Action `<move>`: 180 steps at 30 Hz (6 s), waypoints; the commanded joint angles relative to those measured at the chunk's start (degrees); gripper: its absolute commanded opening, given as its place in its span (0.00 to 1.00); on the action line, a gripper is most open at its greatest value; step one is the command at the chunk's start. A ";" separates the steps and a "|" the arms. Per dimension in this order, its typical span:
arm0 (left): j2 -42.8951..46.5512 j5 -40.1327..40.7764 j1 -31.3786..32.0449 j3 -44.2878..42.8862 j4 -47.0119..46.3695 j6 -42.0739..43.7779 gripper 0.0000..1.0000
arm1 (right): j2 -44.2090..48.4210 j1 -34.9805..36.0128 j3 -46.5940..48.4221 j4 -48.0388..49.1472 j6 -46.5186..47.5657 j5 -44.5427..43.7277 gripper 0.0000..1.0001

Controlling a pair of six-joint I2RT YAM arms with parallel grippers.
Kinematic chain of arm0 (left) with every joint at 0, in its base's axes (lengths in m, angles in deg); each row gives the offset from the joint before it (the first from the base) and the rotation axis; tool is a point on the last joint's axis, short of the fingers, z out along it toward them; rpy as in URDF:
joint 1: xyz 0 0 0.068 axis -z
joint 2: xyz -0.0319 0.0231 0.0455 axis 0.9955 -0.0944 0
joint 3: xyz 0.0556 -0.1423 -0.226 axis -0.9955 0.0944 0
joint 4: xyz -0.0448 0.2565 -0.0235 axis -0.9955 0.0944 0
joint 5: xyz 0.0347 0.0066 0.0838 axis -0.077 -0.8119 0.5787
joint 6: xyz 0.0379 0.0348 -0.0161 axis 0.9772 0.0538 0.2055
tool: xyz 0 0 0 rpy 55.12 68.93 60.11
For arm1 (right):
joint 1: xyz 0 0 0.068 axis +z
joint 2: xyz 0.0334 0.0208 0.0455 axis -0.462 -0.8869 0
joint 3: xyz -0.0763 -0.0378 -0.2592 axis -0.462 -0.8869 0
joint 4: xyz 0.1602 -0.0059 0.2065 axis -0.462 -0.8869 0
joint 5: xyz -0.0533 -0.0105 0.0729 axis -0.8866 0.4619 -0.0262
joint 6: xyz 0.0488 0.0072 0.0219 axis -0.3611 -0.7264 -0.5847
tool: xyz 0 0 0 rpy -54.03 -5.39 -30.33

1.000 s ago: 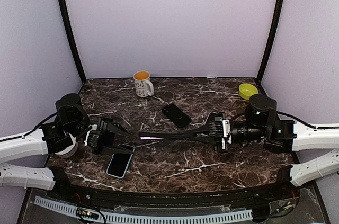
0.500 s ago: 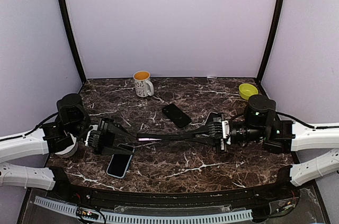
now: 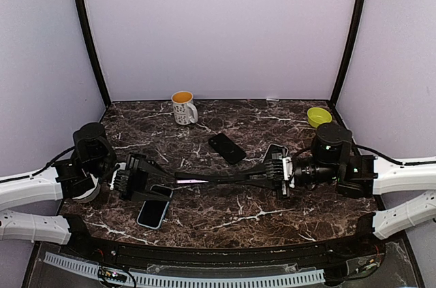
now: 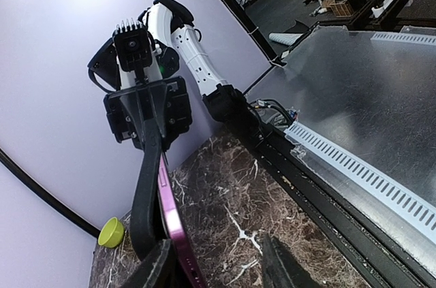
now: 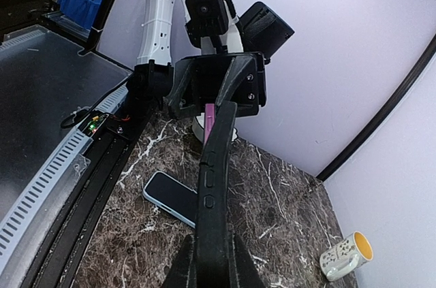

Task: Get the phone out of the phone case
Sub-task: Pass from the right arm to the left, then remove the phone case from the phone.

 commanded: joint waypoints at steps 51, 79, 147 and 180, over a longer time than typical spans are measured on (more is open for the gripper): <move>0.68 13.04 0.24 2.64 -9.27 0.38 0.01 | -7.42 5.21 3.31 17.25 1.11 0.60 0.00; -5.50 31.69 6.05 4.67 -16.15 14.79 0.00 | 0.26 5.88 1.96 3.93 -27.34 -19.30 0.91; -3.65 32.31 6.16 0.98 -9.05 18.53 0.00 | -27.77 10.62 29.43 -18.00 -19.42 -39.26 0.43; -1.04 34.00 6.11 1.92 -11.90 15.65 0.00 | -23.96 10.62 23.24 -23.12 -20.66 -39.51 0.20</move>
